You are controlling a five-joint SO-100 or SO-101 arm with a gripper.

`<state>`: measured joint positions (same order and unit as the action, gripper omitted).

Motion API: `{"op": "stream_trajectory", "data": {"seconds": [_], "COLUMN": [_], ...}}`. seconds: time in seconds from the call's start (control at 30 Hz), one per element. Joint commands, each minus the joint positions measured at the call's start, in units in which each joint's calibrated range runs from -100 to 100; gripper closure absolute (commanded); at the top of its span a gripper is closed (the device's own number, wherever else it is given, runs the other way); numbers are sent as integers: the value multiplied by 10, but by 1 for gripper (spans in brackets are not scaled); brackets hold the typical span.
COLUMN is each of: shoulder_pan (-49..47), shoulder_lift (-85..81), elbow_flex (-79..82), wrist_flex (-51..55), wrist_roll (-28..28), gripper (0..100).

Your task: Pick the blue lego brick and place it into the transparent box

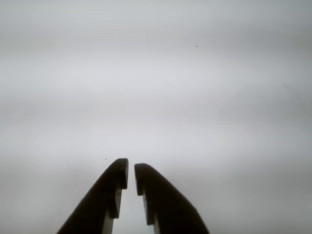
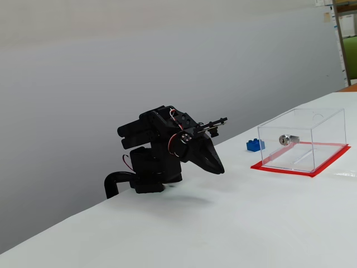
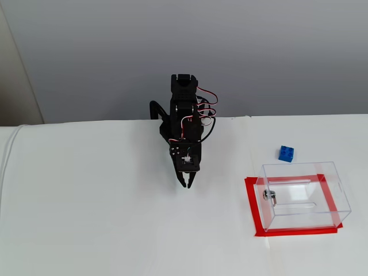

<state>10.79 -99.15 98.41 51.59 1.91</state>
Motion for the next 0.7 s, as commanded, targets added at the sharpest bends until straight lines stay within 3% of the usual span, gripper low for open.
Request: {"op": "stream_trajectory", "data": {"seconds": [0.0,0.4,0.67], "shoulder_pan": [-10,-14,-16], "shoulder_lift": [-6,2,162], "elbow_flex": [1,-156,-284], "wrist_flex": [-3,6,6], "wrist_roll": [2,-2,-2], "gripper": [99,99,99]}}
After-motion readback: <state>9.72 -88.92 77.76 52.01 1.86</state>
